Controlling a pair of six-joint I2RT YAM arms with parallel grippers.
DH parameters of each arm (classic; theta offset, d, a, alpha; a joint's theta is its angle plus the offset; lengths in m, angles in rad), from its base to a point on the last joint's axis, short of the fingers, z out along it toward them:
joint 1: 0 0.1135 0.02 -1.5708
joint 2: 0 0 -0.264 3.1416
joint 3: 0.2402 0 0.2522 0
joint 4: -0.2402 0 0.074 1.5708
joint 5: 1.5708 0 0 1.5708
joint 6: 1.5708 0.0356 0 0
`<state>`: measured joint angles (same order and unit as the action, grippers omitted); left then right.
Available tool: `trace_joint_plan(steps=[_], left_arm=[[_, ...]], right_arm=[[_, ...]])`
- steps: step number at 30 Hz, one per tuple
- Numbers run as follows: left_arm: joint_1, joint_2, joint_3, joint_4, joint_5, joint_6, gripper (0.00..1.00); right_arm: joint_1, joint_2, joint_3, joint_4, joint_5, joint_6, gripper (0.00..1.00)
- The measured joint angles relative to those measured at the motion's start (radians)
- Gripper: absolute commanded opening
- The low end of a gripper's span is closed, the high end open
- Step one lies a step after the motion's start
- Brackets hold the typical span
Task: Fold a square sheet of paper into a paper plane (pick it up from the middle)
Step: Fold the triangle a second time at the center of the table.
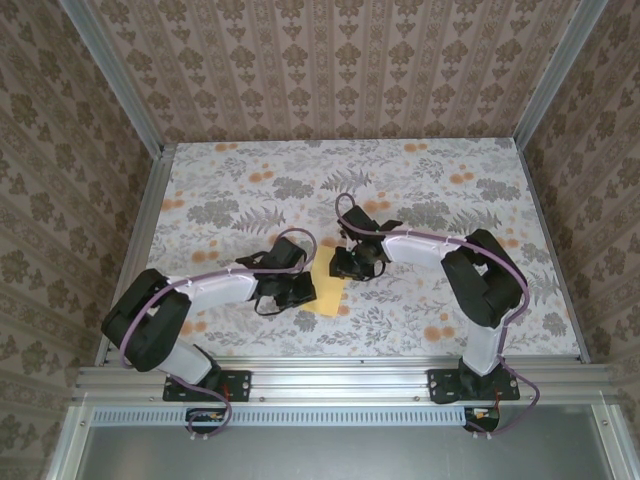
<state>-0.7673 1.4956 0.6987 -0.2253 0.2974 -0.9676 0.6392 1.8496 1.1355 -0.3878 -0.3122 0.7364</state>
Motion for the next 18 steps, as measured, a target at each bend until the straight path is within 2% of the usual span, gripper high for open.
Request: trace_joint_plan(steps=[8,18], left_arm=[[-0.003,-0.001,0.003,0.021,0.018,0.011,0.31],[-0.005,-0.046,0.001,0.123,0.073,-0.005,0.36]], right_arm=[[0.0,0.044,-0.001,0.023,-0.016,0.007,0.28],[0.0,0.05,-0.006,0.05,-0.021,0.03,0.27]])
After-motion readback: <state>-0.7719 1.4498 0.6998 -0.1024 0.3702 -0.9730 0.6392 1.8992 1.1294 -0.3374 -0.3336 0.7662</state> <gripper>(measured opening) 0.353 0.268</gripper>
